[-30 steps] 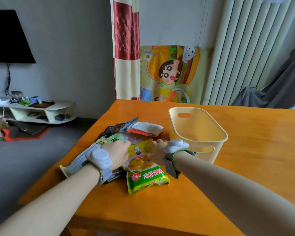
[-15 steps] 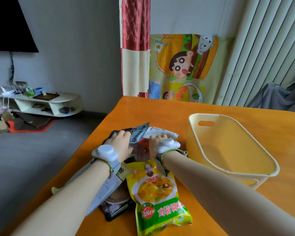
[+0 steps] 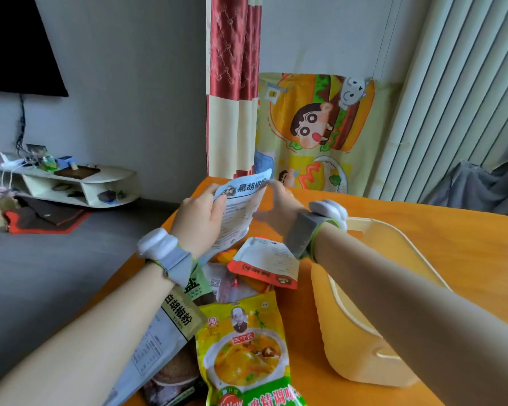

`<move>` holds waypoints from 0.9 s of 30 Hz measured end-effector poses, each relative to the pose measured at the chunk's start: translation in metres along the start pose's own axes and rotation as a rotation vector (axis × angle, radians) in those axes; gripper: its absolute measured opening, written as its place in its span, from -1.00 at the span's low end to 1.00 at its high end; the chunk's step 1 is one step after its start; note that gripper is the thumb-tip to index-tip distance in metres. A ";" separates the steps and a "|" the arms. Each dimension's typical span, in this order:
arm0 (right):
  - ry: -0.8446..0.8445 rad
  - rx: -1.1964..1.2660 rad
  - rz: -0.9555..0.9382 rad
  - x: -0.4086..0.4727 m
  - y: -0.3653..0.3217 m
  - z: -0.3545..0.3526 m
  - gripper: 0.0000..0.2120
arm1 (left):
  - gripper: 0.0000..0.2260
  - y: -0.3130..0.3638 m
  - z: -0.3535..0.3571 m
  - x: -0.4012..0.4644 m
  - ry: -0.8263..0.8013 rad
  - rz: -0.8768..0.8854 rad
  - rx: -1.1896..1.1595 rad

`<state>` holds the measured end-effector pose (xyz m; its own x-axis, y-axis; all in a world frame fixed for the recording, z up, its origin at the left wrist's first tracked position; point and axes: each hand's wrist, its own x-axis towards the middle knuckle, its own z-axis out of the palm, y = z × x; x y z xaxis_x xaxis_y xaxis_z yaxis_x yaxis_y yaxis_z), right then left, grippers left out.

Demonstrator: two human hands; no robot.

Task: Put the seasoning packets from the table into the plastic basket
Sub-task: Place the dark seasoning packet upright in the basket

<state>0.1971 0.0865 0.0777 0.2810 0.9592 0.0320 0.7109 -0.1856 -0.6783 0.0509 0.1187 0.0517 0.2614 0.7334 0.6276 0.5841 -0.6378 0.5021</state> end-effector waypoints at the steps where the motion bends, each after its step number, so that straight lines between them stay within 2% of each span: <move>1: 0.086 0.245 -0.005 0.001 0.003 -0.010 -0.37 | -0.67 0.011 -0.003 0.001 0.041 0.032 -0.070; 3: 0.071 0.565 0.031 -0.004 0.008 -0.029 -0.31 | -0.69 0.035 -0.007 0.003 0.096 0.026 -0.201; 4: 0.037 0.647 0.066 -0.007 0.012 -0.036 -0.35 | -0.74 0.048 -0.007 0.005 0.094 -0.023 -0.287; 6: -0.018 0.741 0.079 -0.012 0.025 -0.048 -0.62 | -0.84 0.072 -0.004 0.010 0.076 -0.119 -0.471; 7: -0.010 0.773 0.065 -0.018 0.030 -0.053 -0.74 | -0.83 0.081 -0.002 0.010 0.087 -0.154 -0.527; 8: 0.018 0.757 0.060 -0.023 0.037 -0.056 -0.73 | -0.80 0.091 0.001 0.010 0.097 -0.185 -0.556; 9: 0.082 0.657 0.047 -0.027 0.045 -0.059 -0.63 | -0.81 0.099 0.005 0.010 0.104 -0.190 -0.571; 11: 0.303 0.279 -0.007 -0.037 0.058 -0.064 -0.45 | -0.83 0.114 0.014 0.008 0.114 -0.175 -0.555; 12: 0.380 0.197 -0.078 -0.045 0.060 -0.067 -0.46 | -0.81 0.121 0.019 0.005 0.110 -0.149 -0.546; 13: 0.362 0.216 -0.168 -0.052 0.061 -0.068 -0.49 | -0.81 0.128 0.024 0.004 0.098 -0.100 -0.527; 15: 0.125 0.454 -0.268 -0.068 0.062 -0.074 -0.45 | -0.81 0.141 0.033 0.001 0.048 -0.025 -0.482; 17: -0.071 0.616 -0.283 -0.077 0.071 -0.084 -0.29 | -0.78 0.151 0.040 0.002 -0.024 -0.024 -0.499; 20: -0.171 0.695 -0.239 -0.088 0.086 -0.097 -0.17 | -0.55 0.155 0.051 0.004 -0.189 -0.088 -0.577; 22: -0.103 0.601 -0.201 -0.093 0.092 -0.100 -0.21 | -0.40 0.158 0.057 0.000 -0.316 -0.117 -0.604; 23: -0.038 0.567 -0.198 -0.093 0.094 -0.100 -0.28 | -0.44 0.161 0.060 -0.002 -0.367 -0.106 -0.628; 25: 0.092 0.442 -0.221 -0.092 0.098 -0.102 -0.41 | -0.76 0.171 0.062 -0.009 -0.441 -0.060 -0.739; 26: 0.160 0.336 -0.230 -0.091 0.101 -0.104 -0.47 | -0.86 0.172 0.062 -0.011 -0.467 -0.023 -0.776; 27: 0.215 0.242 -0.226 -0.090 0.106 -0.106 -0.52 | -0.82 0.171 0.062 -0.015 -0.490 0.032 -0.780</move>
<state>0.3151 -0.0422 0.0810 0.2819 0.8987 0.3360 0.6050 0.1054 -0.7893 0.1938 0.0132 0.0911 0.6687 0.6169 0.4150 -0.0656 -0.5070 0.8595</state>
